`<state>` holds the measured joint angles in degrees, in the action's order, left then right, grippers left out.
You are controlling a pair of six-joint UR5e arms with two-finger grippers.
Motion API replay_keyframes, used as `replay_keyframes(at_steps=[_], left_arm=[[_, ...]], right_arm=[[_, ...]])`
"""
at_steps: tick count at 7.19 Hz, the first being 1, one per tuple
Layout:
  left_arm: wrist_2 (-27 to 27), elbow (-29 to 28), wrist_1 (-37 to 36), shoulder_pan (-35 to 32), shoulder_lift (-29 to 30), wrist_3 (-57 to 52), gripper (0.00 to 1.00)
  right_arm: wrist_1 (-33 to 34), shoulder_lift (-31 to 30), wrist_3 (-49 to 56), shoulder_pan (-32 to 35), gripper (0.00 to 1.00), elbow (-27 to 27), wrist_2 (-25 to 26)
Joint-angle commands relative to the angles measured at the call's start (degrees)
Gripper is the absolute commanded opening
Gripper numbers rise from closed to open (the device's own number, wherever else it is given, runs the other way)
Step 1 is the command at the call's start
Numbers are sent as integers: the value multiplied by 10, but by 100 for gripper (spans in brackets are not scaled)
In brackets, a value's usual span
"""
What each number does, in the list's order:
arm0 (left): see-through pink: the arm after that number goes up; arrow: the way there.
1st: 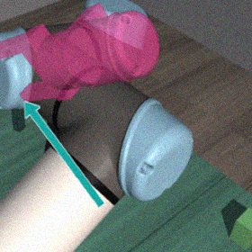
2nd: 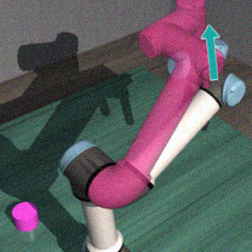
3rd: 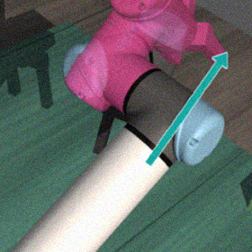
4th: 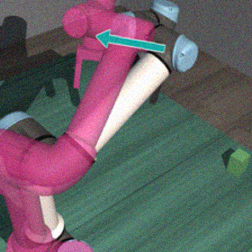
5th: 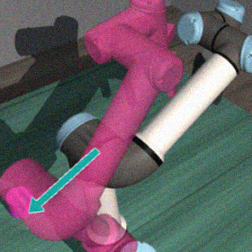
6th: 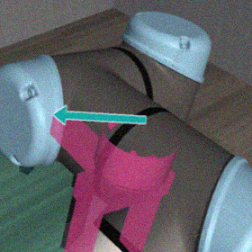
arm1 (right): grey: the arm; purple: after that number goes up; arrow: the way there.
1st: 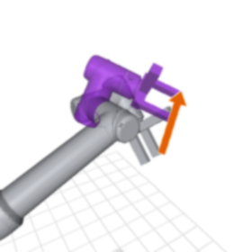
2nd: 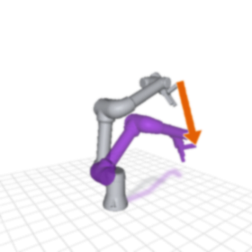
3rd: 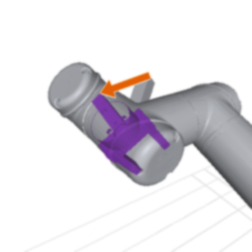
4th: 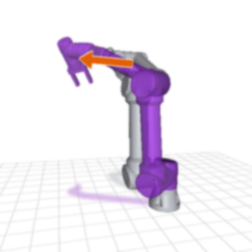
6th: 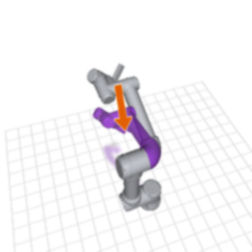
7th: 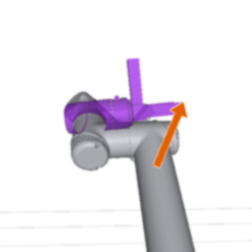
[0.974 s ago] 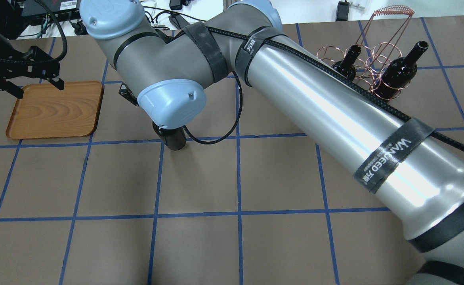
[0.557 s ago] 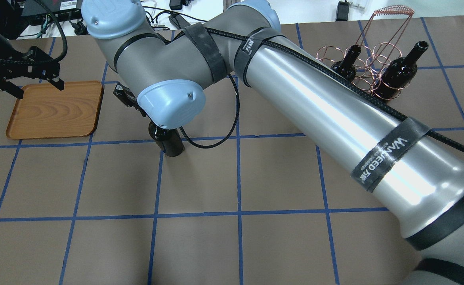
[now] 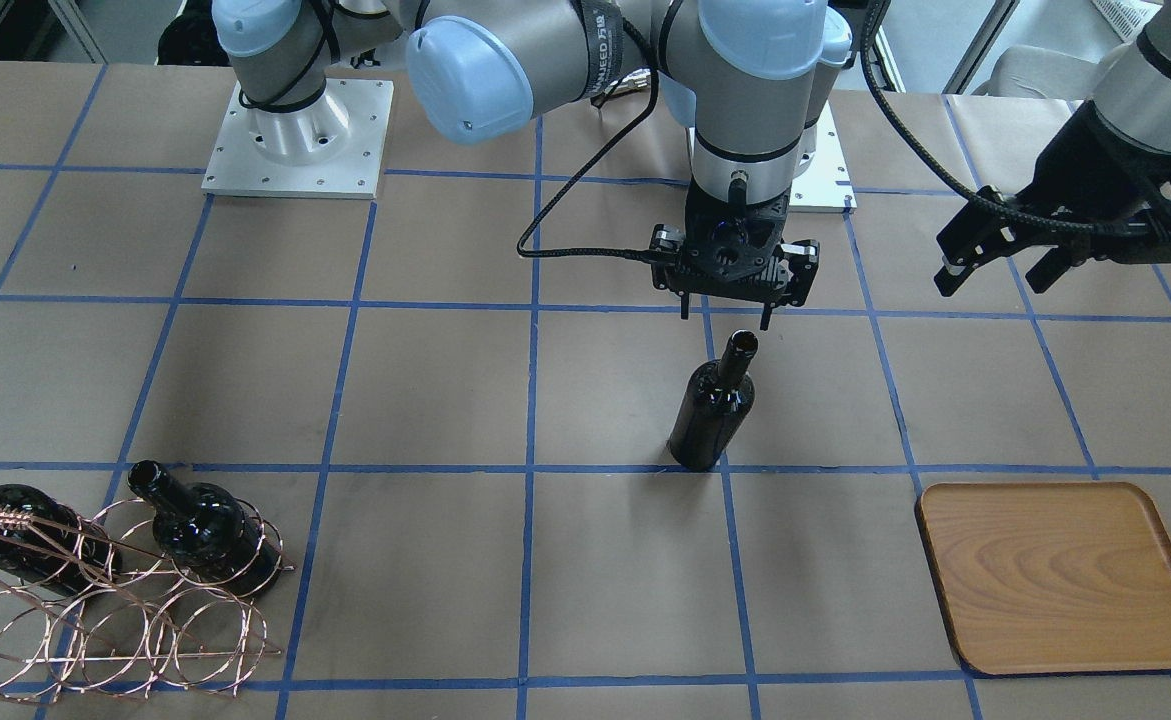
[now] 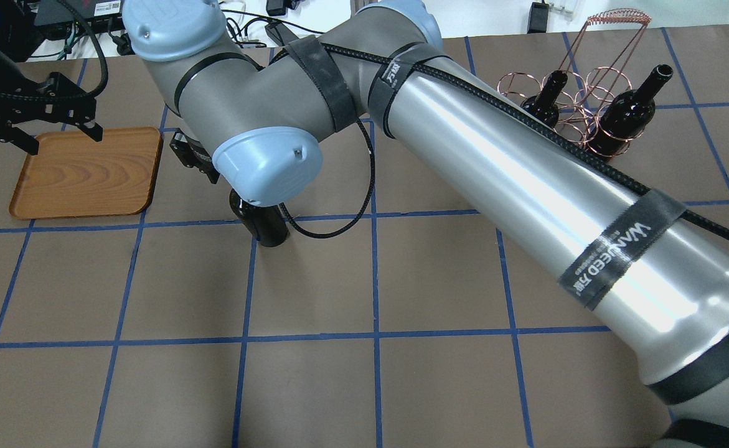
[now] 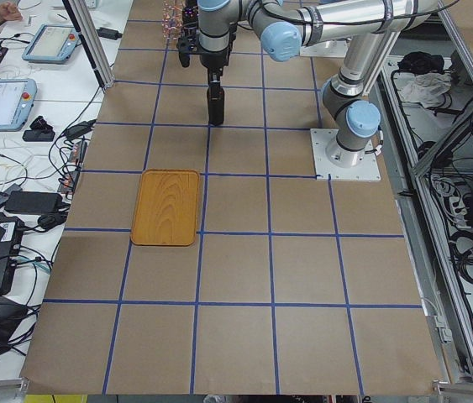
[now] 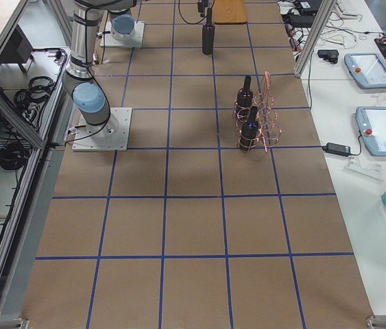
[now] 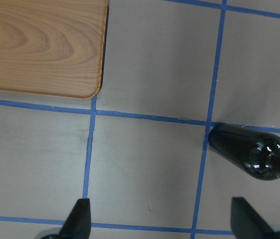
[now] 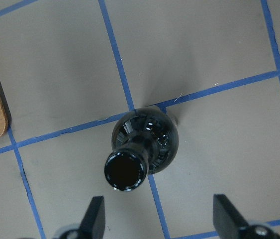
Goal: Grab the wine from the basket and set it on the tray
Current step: 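Carry the bottle across toward the left gripper and set it down, then release the bottle and withdraw the right gripper while the left gripper approaches it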
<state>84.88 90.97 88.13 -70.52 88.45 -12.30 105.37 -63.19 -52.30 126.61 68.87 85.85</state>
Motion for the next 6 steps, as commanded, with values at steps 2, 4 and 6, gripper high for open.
replay_keyframes(at_steps=[2,4,6], left_arm=[[-6,-3,-10,-19,9,2,100],[1,-4,-30,-59,10,4,100],[-1,-4,-37,-87,16,7,100]], right_arm=[[-25,-46,39,-17,99,6,5],[-61,-97,100,-64,100,54,12],[-103,-181,215,-143,100,125,12]])
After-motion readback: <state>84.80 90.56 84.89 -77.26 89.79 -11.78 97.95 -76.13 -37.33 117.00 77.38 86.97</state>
